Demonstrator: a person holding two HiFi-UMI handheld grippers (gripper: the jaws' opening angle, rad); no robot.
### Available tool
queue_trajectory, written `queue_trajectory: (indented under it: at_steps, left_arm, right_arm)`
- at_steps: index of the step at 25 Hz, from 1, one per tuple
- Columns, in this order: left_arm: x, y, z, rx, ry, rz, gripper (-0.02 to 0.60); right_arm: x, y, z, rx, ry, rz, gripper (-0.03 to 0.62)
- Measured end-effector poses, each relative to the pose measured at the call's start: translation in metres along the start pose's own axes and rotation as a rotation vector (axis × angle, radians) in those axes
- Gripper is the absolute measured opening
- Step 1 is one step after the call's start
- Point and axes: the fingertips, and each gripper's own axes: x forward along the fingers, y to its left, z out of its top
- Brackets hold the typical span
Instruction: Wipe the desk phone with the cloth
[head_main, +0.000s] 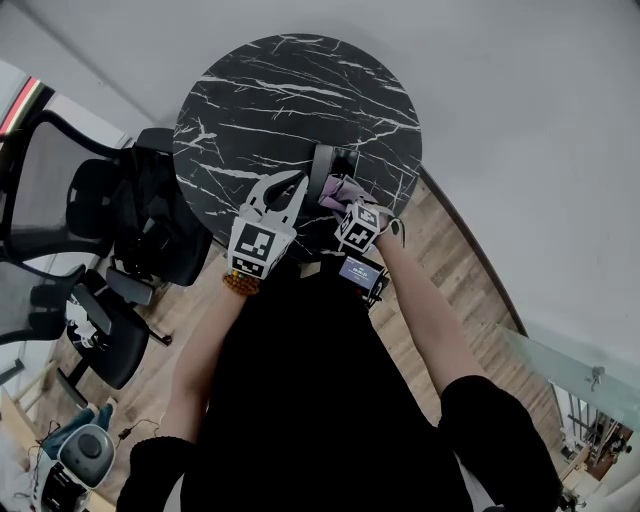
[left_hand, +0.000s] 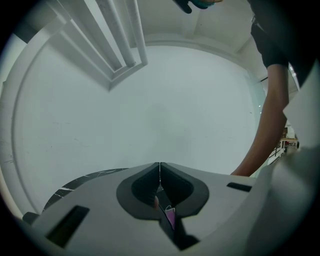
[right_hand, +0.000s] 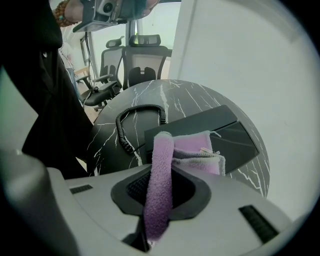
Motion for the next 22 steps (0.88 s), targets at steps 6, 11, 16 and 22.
queue_trajectory:
  at_steps: [6, 11, 16, 22]
  left_arm:
    - [0.002, -0.001, 0.000, -0.002, 0.001, -0.004, 0.015]
    - [0.001, -0.002, 0.000, 0.000, 0.002, -0.003, 0.017]
    - [0.001, -0.003, 0.000, 0.002, 0.002, -0.004, 0.015]
    - [0.001, -0.004, 0.003, 0.006, -0.008, -0.006, 0.016]
  right_arm:
    - [0.003, 0.011, -0.002, -0.001, 0.009, 0.021, 0.066]
    - [0.005, 0.020, -0.004, -0.027, 0.019, 0.040, 0.067]
    - [0.006, 0.024, -0.004, -0.017, 0.013, 0.045, 0.066]
    - [0.005, 0.034, -0.005, -0.004, 0.044, 0.129, 0.067]
